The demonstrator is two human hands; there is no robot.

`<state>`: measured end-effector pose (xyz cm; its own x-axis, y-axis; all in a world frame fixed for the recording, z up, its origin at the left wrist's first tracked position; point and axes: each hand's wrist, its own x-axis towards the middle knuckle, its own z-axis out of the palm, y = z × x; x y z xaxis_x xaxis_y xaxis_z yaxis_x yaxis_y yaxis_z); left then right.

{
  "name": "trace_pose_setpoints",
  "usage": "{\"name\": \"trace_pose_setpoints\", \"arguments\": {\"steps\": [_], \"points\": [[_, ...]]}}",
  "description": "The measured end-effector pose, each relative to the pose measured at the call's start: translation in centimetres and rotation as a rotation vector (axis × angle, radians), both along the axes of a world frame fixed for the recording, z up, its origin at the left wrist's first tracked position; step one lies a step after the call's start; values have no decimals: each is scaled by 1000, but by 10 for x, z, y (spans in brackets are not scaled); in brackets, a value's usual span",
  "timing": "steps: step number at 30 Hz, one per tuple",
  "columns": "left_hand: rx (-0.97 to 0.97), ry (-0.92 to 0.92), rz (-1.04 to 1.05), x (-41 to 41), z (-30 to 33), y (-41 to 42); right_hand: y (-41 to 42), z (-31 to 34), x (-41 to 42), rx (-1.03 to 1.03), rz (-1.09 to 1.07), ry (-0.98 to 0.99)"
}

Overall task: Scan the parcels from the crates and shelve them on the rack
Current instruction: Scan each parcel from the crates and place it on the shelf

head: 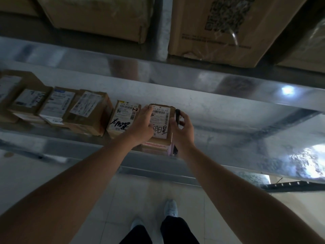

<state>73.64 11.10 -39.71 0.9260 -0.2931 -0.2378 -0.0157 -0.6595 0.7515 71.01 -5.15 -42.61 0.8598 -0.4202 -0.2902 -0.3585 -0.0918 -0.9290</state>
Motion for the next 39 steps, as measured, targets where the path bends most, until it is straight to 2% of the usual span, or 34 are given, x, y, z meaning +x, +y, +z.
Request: {"name": "trace_pose_setpoints", "arguments": {"steps": [5, 9, 14, 20, 26, 30, 39], "points": [[58, -258, 62, -12, 20, -10, -13, 18, -7, 15, -4, -13], [101, -342, -48, -23, 48, -14, -20, 44, -21, -33, 50, -53], [269, -391, -176, -45, 84, -8, -24, 82, -41, -231, 187, -144], [316, -472, -255, -77, 117, 9, -20, 122, -89, -548, 273, -153], [378, -565, -381, -124, 152, 32, 4, 154, -166, -754, 189, -128], [344, -635, -456, -165, 187, 39, 15, 182, -229, -857, 80, -106], [288, -765, -670, -262, 257, -7, -10, 255, -367, -975, -176, -88]]}}
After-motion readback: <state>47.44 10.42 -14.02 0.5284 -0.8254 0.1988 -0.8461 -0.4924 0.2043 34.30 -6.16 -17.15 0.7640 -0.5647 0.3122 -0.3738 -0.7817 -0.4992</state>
